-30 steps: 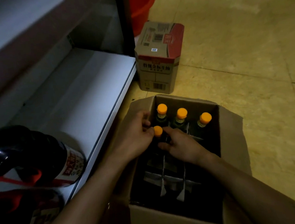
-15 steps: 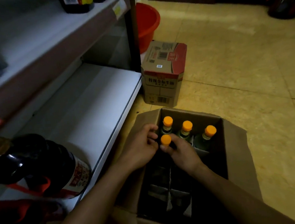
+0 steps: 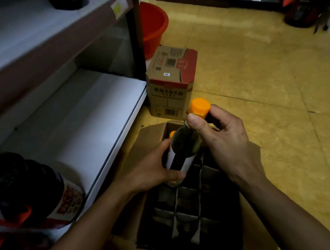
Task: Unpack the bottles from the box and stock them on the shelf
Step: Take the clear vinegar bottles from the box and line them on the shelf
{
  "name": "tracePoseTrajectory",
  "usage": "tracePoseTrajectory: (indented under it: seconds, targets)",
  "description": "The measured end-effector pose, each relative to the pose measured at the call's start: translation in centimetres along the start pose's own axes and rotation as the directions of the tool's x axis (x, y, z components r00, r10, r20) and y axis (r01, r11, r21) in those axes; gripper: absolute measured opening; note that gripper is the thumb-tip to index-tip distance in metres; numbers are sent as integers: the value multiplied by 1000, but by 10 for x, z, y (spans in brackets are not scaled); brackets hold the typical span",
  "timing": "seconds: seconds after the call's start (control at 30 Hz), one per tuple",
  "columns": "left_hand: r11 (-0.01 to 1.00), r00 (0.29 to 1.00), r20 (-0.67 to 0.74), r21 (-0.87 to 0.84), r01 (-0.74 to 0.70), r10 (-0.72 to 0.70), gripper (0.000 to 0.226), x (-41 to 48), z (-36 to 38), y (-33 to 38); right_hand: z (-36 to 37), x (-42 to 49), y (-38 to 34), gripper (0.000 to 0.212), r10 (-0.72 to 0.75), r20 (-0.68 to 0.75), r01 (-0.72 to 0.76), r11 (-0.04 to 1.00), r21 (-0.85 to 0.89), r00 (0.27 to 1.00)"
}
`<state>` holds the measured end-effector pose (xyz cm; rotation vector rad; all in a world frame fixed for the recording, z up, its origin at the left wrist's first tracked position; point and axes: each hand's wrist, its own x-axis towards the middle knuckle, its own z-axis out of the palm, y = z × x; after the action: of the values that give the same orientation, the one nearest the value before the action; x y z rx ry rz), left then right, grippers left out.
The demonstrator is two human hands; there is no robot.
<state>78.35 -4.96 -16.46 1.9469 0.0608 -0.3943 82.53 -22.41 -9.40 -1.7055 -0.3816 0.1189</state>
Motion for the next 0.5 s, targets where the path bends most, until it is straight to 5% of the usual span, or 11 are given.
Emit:
tracePoseTrajectory:
  seconds: [0.27,0.5]
  targets:
    - [941,995,91,-335,56,-27,66,-4,22,-4,-11,10,0,16,-6,5,6,1000,21,1000]
    - [884,1000,-10,-467,-7,2,69,-4,25,4,-10,4,21,66,157,196,-118,973,-198,968]
